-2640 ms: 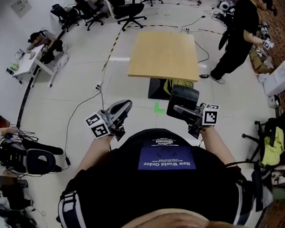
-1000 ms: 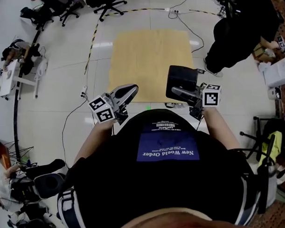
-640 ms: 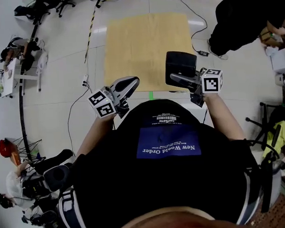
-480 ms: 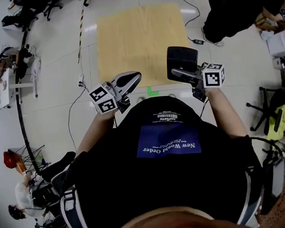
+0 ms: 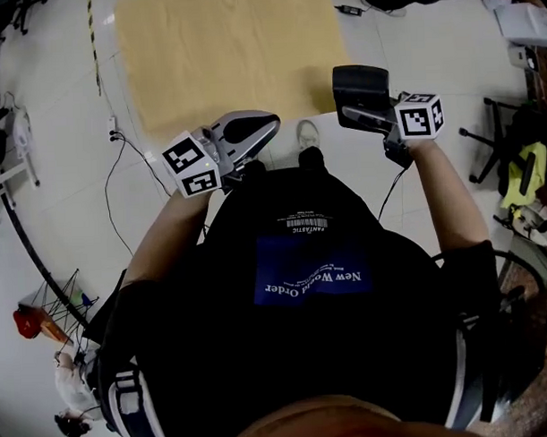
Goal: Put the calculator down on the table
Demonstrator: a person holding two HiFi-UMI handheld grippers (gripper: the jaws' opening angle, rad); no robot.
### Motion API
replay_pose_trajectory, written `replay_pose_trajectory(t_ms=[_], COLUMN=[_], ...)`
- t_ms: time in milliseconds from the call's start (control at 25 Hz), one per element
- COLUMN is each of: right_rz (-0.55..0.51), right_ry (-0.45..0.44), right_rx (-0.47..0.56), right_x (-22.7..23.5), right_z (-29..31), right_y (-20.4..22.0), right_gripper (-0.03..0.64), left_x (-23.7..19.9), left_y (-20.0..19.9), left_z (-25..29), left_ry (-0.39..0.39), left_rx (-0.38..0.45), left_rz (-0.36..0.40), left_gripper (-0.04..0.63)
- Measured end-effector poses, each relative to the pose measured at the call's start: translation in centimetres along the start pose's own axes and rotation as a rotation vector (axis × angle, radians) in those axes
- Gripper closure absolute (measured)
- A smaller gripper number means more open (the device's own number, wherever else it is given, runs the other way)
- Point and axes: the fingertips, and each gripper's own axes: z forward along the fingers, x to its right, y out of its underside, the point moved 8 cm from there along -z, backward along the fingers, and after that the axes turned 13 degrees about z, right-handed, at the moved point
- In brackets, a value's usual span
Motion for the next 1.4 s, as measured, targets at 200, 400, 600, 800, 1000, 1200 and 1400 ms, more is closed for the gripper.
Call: replay_pose_trajectory(t_ms=[200,400,600,800,1000,1200,1400], right_rz=[0.065,0.026,-0.005,-0.055,-0.050,-0.058,-0.132], right_ry=[0.079,0.124,0.190,0.247,0.194,0.208,0.317], right_rx=[-0.179,-0.395,-0.510,-0.484,-0.443,-0.466,-0.461], right_x=[4.3,7.0,8.6,7.5,6.0,5.4,4.9], right_z=[-0.9,0.0,1.4,2.2,3.7,5.6,7.0], right_y=[0.3,-0.9,-1.3,-3.0,-4.0,-4.2,-5.0], right_gripper=[0.476,0.476,0.476,0.474,0.474,0.459,0.437], left_x=[0.7,-0.1,-0.1,0.2,0.4,0.4,0.4], left_y=[2.4,3.7,4.4,4.0,4.3,4.3,4.4], left_z=[2.4,3.1,2.3,1.5,1.4,1.1,0.7], left_ry=[0.047,0.053,0.045,0.042,0.043,0.036,0.026], left_rx=[-0.010,-0.016,0.007,0.026,0.025,0.030,0.029], left_rz=[-0.080,-0.094,-0.096,-0.123,-0.130,-0.131,-0.125], left_gripper=[0.588,0.589,0.589,0.588,0.588,0.588,0.588])
